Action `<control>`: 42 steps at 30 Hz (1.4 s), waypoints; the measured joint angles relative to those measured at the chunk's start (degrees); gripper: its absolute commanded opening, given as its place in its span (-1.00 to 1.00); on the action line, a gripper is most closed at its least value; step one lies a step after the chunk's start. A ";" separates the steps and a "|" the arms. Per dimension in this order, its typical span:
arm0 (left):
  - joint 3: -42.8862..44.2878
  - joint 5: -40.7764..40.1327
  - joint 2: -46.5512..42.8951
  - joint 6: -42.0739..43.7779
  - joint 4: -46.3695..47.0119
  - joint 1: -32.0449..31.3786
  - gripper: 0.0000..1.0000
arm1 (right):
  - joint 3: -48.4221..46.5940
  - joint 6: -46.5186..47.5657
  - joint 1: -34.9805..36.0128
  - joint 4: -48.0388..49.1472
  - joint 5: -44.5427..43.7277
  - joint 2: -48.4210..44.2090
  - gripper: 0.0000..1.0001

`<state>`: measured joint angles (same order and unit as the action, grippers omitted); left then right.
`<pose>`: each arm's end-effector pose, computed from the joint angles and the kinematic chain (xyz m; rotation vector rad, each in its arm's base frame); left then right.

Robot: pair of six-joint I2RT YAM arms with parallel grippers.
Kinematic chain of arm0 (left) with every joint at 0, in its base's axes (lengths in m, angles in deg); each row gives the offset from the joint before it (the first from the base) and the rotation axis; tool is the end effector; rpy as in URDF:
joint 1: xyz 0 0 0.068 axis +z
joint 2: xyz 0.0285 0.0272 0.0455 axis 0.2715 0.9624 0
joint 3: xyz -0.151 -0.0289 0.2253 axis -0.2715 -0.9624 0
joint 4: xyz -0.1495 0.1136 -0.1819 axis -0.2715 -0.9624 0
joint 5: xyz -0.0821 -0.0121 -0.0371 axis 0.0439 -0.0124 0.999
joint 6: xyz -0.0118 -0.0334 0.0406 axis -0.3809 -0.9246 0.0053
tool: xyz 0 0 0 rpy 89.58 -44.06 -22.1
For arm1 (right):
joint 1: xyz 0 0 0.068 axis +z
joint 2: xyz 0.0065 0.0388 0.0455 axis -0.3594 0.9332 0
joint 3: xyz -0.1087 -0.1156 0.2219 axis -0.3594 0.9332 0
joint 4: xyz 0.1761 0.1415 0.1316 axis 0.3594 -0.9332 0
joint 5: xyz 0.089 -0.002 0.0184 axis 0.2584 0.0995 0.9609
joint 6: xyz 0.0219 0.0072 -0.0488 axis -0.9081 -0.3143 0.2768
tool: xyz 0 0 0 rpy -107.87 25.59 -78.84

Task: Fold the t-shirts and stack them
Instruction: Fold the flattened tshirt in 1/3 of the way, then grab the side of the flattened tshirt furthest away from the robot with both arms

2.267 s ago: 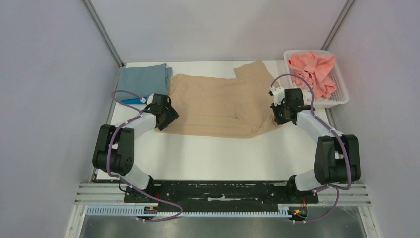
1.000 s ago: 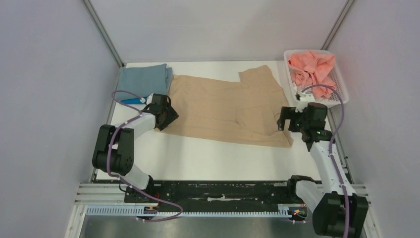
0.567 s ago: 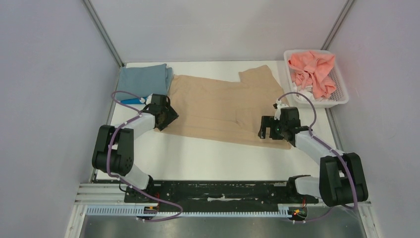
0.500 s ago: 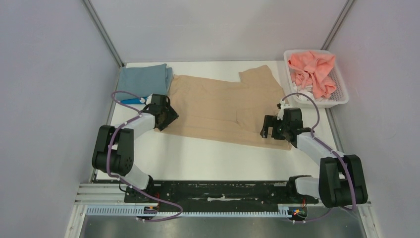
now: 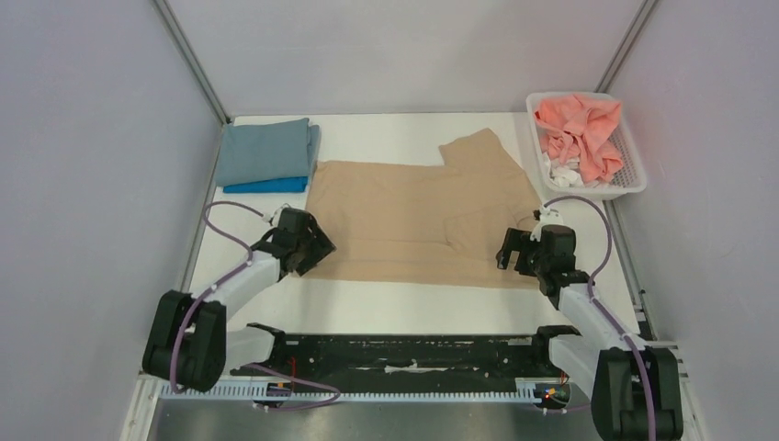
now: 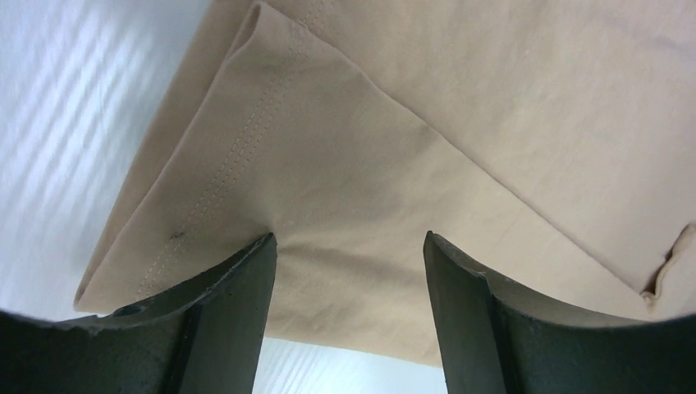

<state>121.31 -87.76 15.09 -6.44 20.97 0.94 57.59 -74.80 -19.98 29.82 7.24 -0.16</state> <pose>0.2246 -0.0566 0.1598 -0.8016 2.4425 -0.3439 0.1822 0.0068 0.1488 0.1772 2.3332 0.2229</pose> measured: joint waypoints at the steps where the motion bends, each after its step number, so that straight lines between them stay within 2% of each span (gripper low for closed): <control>1: -1.77 -0.04 -2.64 -0.98 -0.85 -1.03 0.57 | 0.70 -0.11 -0.09 -0.55 -0.61 -1.44 0.96; 5: -7.45 -0.15 -13.97 -4.13 -5.95 -5.03 0.65 | 3.04 -3.58 -0.31 -3.23 -3.08 -7.15 0.96; 10: -8.24 -1.64 -23.61 -7.85 -17.97 -7.26 0.67 | 4.87 -9.53 -1.20 -5.49 -4.20 -12.33 0.96; 15: -8.50 -2.62 -27.71 -9.27 -26.21 -7.48 0.69 | 6.14 -14.62 -2.47 -10.51 -4.59 -19.34 0.96; 20: -8.59 -2.95 -32.33 -9.51 -30.60 -7.56 0.71 | 7.89 -18.12 -2.49 -15.82 -5.31 -28.26 0.96; 24: -3.91 -3.02 -33.75 -9.07 -32.94 -7.58 0.71 | 2.19 -17.27 -2.49 -25.86 -9.68 -30.56 0.96; 26: -0.83 -2.97 -33.73 -8.35 -31.76 -7.56 0.71 | -2.12 -15.72 -2.58 -27.85 -11.93 -31.26 0.96; 29: 3.61 -2.64 -30.45 -5.99 -29.09 -7.58 0.71 | -7.74 -12.72 -2.75 -25.16 -10.16 -30.99 0.96; 33: 12.26 -3.10 -17.31 -2.47 -23.82 -7.54 0.72 | -9.16 -10.38 -2.01 -16.76 -2.45 -24.81 0.96; 37: 20.33 -3.32 -1.79 0.70 -16.70 -7.02 0.72 | -9.97 -9.01 4.74 -8.72 -0.63 -12.59 0.96; 42: 35.69 -6.67 17.05 4.11 -14.12 -5.03 0.72 | -18.88 -6.34 9.57 -0.57 -1.09 6.86 0.96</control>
<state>157.01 -94.42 32.13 -2.33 6.85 -4.08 38.70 -81.14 -10.41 29.26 6.15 6.71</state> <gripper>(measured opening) 0.859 0.979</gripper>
